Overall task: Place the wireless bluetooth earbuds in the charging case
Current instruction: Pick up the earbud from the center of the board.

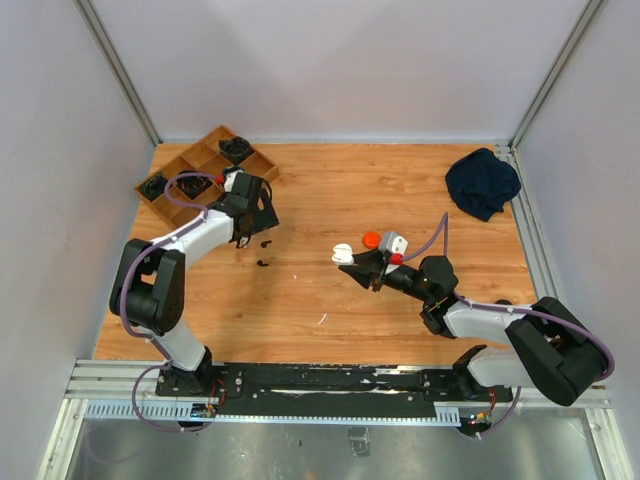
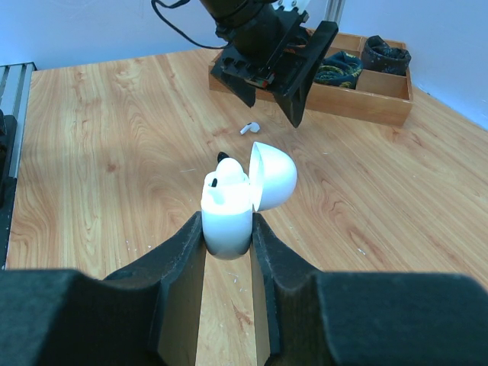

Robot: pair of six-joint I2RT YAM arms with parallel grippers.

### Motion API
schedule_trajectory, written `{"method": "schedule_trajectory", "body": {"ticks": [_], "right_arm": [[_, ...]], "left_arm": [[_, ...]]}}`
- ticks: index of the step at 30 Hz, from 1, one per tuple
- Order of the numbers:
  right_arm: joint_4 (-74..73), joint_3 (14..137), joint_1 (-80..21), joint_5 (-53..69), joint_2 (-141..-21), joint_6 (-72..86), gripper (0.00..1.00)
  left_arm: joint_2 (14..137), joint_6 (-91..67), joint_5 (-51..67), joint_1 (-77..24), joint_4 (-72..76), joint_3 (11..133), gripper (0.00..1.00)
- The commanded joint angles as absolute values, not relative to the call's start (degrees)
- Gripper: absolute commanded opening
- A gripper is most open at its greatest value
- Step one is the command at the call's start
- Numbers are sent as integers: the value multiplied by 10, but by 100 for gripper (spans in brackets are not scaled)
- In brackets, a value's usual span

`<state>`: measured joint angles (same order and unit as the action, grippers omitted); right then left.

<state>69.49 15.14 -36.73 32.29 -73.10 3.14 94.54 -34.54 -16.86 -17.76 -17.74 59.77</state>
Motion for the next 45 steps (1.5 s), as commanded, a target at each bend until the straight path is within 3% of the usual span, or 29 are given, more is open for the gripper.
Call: {"method": "schedule_trajectory", "body": {"ticks": [1, 10, 25, 45], "right_arm": [[708, 150, -372, 319, -731, 33, 15], [702, 151, -373, 318, -728, 33, 15], [700, 152, -373, 316, -730, 32, 15], [701, 152, -372, 318, -728, 34, 15]], "left_arm": [[962, -314, -226, -174, -240, 638, 92], [1020, -304, -216, -152, -265, 678, 77], [1053, -298, -185, -129, -258, 679, 42], [1069, -285, -170, -125, -278, 675, 29]]}}
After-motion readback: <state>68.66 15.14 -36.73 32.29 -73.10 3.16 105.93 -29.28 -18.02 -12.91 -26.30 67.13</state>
